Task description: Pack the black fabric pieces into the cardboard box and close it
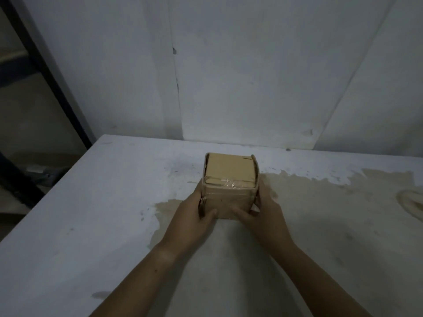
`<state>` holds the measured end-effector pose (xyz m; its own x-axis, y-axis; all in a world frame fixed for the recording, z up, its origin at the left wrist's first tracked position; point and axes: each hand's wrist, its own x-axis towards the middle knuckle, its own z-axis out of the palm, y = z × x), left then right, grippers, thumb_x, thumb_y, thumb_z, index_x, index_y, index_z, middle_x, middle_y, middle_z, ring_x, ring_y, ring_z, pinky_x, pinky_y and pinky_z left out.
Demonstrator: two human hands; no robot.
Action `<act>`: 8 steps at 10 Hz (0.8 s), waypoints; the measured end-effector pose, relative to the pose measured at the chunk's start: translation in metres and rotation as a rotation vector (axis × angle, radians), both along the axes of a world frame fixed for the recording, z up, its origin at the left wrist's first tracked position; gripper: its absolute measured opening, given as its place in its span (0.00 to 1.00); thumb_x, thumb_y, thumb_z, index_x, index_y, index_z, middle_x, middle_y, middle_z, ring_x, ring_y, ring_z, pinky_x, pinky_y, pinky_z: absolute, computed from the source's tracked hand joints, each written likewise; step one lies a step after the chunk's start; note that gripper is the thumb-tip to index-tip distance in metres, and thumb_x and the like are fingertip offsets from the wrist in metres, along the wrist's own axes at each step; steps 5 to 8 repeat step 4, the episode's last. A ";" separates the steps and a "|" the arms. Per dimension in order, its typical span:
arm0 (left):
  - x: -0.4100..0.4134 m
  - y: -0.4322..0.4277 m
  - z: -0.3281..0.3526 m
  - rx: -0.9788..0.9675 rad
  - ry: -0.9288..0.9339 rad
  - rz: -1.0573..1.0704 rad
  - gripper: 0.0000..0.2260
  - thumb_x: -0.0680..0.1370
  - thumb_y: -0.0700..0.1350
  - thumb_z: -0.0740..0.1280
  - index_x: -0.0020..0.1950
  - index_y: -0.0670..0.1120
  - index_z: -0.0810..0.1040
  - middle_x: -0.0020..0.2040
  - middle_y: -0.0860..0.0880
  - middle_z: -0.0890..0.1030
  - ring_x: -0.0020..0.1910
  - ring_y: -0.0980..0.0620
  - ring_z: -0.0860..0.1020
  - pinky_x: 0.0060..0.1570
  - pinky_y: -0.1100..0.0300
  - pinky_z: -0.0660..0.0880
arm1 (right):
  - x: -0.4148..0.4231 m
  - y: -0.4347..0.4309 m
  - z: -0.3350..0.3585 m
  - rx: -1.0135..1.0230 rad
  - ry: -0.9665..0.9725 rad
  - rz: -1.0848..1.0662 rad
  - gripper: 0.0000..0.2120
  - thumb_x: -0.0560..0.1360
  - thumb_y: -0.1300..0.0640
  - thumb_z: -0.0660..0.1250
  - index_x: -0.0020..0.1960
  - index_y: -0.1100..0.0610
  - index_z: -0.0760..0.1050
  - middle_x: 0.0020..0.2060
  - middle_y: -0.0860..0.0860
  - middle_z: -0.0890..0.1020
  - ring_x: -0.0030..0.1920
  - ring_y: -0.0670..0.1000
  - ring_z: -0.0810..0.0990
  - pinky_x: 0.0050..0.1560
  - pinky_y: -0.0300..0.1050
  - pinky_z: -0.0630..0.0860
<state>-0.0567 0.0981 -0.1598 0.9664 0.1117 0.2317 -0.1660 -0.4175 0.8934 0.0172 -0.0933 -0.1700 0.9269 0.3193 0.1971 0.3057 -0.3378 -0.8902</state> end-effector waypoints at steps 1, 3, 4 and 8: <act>-0.006 -0.003 0.015 -0.001 0.088 -0.004 0.26 0.79 0.38 0.66 0.73 0.60 0.69 0.62 0.63 0.80 0.62 0.63 0.77 0.58 0.68 0.74 | -0.005 -0.001 0.013 -0.054 0.130 -0.010 0.42 0.71 0.56 0.76 0.78 0.50 0.57 0.51 0.31 0.80 0.51 0.32 0.79 0.46 0.27 0.76; -0.031 0.002 0.059 0.141 0.394 0.045 0.26 0.78 0.49 0.68 0.75 0.57 0.67 0.67 0.63 0.74 0.65 0.60 0.75 0.58 0.70 0.71 | -0.020 -0.013 0.069 -0.301 0.254 -0.008 0.39 0.74 0.50 0.71 0.79 0.48 0.55 0.67 0.53 0.77 0.65 0.53 0.77 0.60 0.52 0.78; -0.040 0.002 0.084 0.290 0.436 0.189 0.26 0.78 0.54 0.68 0.75 0.51 0.68 0.71 0.54 0.74 0.67 0.51 0.75 0.60 0.63 0.70 | -0.021 -0.024 0.095 -0.482 0.327 -0.005 0.39 0.74 0.48 0.71 0.79 0.55 0.56 0.67 0.57 0.76 0.64 0.57 0.77 0.58 0.44 0.74; -0.040 0.002 0.084 0.290 0.436 0.189 0.26 0.78 0.54 0.68 0.75 0.51 0.68 0.71 0.54 0.74 0.67 0.51 0.75 0.60 0.63 0.70 | -0.021 -0.024 0.095 -0.482 0.327 -0.005 0.39 0.74 0.48 0.71 0.79 0.55 0.56 0.67 0.57 0.76 0.64 0.57 0.77 0.58 0.44 0.74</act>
